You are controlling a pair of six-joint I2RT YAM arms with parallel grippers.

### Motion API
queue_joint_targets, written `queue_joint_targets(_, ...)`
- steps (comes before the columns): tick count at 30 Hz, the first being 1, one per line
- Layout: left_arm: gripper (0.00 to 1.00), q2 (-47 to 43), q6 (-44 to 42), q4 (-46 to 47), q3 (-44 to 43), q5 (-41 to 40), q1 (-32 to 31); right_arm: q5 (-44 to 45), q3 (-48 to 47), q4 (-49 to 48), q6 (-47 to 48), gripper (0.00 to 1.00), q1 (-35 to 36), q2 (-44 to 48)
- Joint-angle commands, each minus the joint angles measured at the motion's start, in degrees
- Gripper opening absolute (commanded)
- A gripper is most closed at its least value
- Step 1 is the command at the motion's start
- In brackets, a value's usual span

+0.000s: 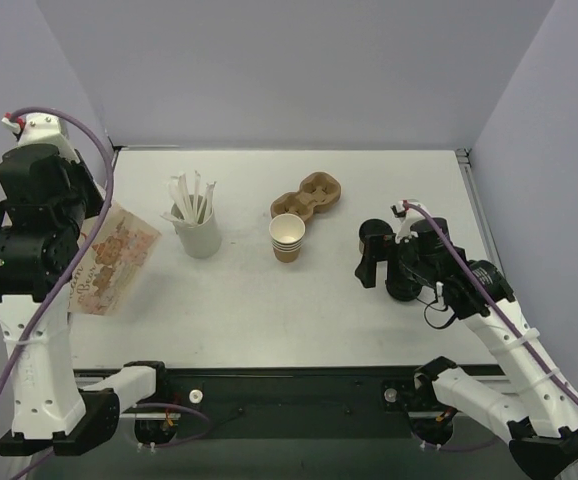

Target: Pack the takeout coffee

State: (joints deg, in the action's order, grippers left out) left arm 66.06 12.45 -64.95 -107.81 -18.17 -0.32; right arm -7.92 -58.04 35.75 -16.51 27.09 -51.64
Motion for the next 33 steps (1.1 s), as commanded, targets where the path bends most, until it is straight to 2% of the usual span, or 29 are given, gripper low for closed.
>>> queue_joint_targets(1, 0.0, -2.24, -2.43, -5.45, -3.46, 10.43, -5.73, 1.59, -2.87, 3.01, -0.28, 0.97, 0.24, 2.33)
queue_joint_targets(2, 0.0, -2.86, -2.25, -5.19, -2.33, 13.14, -8.79, 1.86, -2.95, 3.1, -0.19, 0.97, 0.24, 2.59)
queue_joint_targets(6, 0.0, -4.27, 0.91, -6.42, -1.18, 20.35, -14.17, 3.09, -2.78, 3.98, 0.08, 0.98, 0.16, 3.47)
queue_joint_targets(12, 0.0, -5.59, 4.25, -6.51, -0.21, 21.42, -23.22, 4.14, -3.13, 5.3, 0.43, 0.98, 0.07, 4.09)
queue_joint_targets(16, 0.0, -5.86, 5.57, -4.75, 0.58, 24.84, -25.34, 5.02, -3.48, 5.82, 0.34, 0.98, 0.15, 4.26)
queue_joint_targets(20, 0.0, -7.44, 7.67, 2.69, 8.21, 27.58, -28.85, 6.25, -3.31, 6.18, 0.52, 0.98, 0.07, 4.44)
queue_joint_targets(22, 0.0, -7.62, 8.03, 4.82, 12.42, 27.06, -31.66, 6.86, -3.04, 6.35, 0.6, 0.98, 0.07, 4.7)
queue_joint_targets(29, 0.0, -3.75, 7.24, 15.81, 18.69, 13.8, -52.65, 6.17, -1.99, 6.44, -0.01, 0.98, 0.07, 4.97)
queue_joint_targets(33, 0.0, -0.15, 6.01, 19.59, 21.05, 12.37, -57.42, 6.43, -1.29, 6.7, -0.19, 0.98, -0.02, 5.93)
